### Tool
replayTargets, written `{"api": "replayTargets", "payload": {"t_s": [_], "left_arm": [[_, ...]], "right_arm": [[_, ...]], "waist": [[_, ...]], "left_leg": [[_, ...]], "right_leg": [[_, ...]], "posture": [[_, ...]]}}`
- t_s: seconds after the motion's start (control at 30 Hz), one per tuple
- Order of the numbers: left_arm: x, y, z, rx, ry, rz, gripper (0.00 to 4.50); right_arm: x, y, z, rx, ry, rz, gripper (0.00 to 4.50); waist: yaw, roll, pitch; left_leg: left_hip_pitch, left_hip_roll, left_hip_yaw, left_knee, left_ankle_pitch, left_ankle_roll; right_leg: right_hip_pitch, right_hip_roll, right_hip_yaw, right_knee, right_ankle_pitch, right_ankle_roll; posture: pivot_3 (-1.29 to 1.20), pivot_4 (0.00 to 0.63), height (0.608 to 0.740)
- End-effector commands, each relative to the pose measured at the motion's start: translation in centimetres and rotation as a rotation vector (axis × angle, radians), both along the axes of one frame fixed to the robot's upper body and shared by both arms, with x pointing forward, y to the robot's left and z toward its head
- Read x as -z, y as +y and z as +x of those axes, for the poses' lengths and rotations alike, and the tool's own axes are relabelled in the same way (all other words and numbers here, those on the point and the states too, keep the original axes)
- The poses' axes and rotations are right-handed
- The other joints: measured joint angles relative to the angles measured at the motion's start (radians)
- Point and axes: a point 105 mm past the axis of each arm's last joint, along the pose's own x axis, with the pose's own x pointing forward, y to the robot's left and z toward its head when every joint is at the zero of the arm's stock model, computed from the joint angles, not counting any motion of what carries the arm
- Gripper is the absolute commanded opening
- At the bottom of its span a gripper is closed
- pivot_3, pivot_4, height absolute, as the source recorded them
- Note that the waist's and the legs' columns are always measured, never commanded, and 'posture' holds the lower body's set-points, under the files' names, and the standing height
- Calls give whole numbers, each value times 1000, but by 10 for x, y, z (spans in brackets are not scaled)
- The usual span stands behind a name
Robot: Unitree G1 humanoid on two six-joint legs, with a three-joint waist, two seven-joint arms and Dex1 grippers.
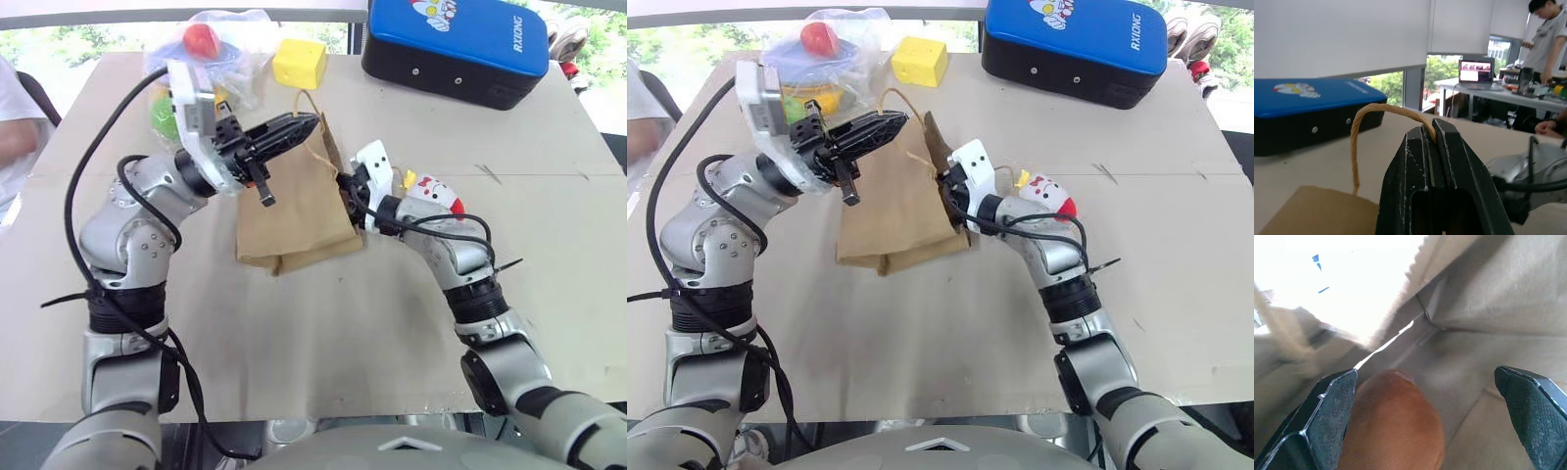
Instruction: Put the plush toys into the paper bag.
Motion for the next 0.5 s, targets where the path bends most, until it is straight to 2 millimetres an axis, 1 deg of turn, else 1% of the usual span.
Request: {"api": "replayTargets", "payload": {"t_s": [0.03,0.1,0.2,0.27,0.33,0.37,0.43,0.47,0.5], "left_arm": [[-3,-1,-4,10,-32,54,0],[1,0,-4,7,-30,66,0],[2,-1,-5,1,-26,51,0],[3,-1,-5,-3,-26,42,0],[3,-1,-4,-15,-25,23,0],[2,-2,-4,-21,-27,9,0],[0,-5,-6,-31,-29,-22,0],[-1,-7,-7,-35,-30,-28,0],[-1,-8,-8,-37,-28,-40,0]], "right_arm": [[-43,-20,-13,-7,-128,99,4443],[-49,-32,-16,10,-159,95,4443],[-63,-61,-21,51,-213,83,4443],[-70,-71,-25,57,-232,80,4443],[-76,-81,-29,88,-282,27,4443],[-77,-89,-28,125,-299,-15,4443],[-71,-117,-26,197,-315,-146,4443],[-69,-126,-25,221,-313,-183,4443],[-62,-137,-22,245,-287,-223,4443]], "waist": [[0,1,0],[1,1,0],[3,1,0],[3,1,0],[2,1,0],[1,1,1],[3,1,1],[7,1,1],[7,1,1]], "left_leg": [[0,0,0,0,0,0],[0,0,0,0,0,0],[0,0,0,0,0,0],[0,0,0,0,0,0],[0,0,0,0,0,0],[0,0,0,0,0,0],[0,0,0,0,0,0],[0,0,0,0,0,0],[0,0,0,0,0,0]], "right_leg": [[0,0,0,0,0,0],[0,0,0,0,0,0],[0,0,0,0,0,0],[0,0,0,0,0,0],[0,0,0,0,0,0],[0,0,0,0,0,0],[0,0,0,0,0,0],[0,0,0,0,0,0],[1,-1,0,-2,0,0]], "posture": [[0,150,740],[0,150,740],[0,150,740],[0,150,740],[0,150,740],[0,150,740],[0,150,740],[0,150,740],[0,150,740]]}}
